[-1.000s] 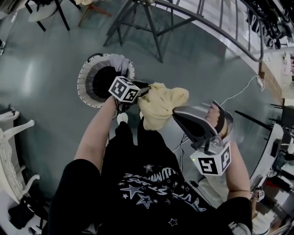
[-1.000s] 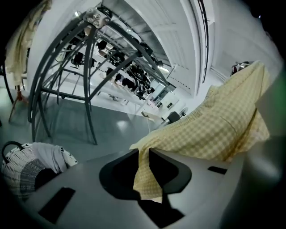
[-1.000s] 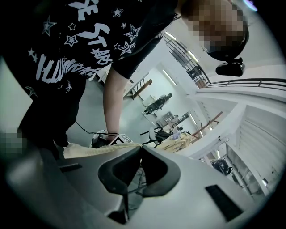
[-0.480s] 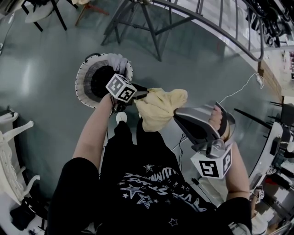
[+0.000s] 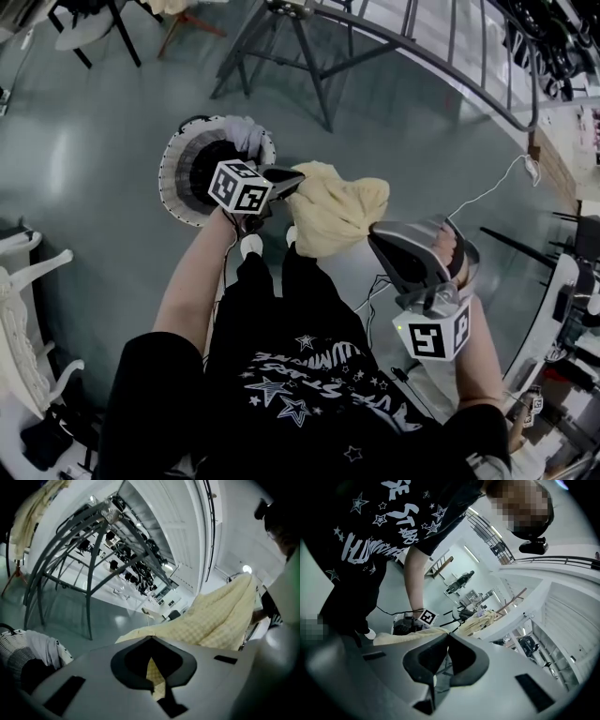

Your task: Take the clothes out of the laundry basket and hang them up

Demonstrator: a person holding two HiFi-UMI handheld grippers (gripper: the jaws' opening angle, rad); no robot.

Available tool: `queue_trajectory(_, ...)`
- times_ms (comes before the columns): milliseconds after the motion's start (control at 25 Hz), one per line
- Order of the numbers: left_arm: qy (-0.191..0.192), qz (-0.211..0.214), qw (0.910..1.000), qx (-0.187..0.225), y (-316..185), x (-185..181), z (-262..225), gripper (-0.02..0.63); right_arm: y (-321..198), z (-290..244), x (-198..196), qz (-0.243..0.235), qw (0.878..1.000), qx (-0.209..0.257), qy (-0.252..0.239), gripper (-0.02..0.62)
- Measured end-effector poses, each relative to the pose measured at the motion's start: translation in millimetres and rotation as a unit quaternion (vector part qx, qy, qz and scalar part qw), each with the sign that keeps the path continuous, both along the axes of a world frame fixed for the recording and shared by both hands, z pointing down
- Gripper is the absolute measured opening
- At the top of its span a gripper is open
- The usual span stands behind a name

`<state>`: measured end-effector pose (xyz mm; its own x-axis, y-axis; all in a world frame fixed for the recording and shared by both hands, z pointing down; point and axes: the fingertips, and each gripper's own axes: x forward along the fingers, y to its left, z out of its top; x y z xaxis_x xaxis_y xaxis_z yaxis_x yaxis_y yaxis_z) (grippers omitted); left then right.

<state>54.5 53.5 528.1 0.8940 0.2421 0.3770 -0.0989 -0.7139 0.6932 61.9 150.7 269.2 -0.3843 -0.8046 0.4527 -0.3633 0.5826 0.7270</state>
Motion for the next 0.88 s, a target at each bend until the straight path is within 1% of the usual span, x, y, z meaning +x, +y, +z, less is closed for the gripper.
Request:
queue_trajectory(120,0.046,-0.048,0.9978,-0.001,-27,-7,-33,0.017,2,4,1,0.013,1.0,-0.002,-0.008,0.017)
queue_trajectory(240,0.097,-0.088,0.9914,-0.004,-48,-16,-70,0.017,2,8,0,0.026,1.0,-0.004,-0.016,0.017)
queue_trajectory(360,0.143,-0.114,0.9831,-0.004,-60,-23,-105,0.017,3,19,-1,0.046,0.998,-0.016,-0.036,0.017)
queue_trajectory(440,0.17,-0.123,0.9778,0.0,-66,-29,-129,0.017,3,31,0,0.067,0.995,-0.03,-0.065,0.017)
queue_trajectory(600,0.207,-0.132,0.9693,0.014,-62,-37,-176,0.017,5,62,9,0.119,0.982,-0.079,-0.127,0.017)
queue_trajectory(720,0.222,-0.135,0.9652,0.028,-58,-44,-205,0.017,6,86,15,0.157,0.969,-0.1,-0.161,0.017)
queue_trajectory(800,0.23,-0.139,0.9625,0.035,-58,-50,-217,0.017,6,101,17,0.183,0.958,-0.11,-0.189,0.018)
queue_trajectory(880,0.239,-0.141,0.9599,0.039,-56,-56,-228,0.017,6,115,19,0.207,0.945,-0.123,-0.223,0.018)
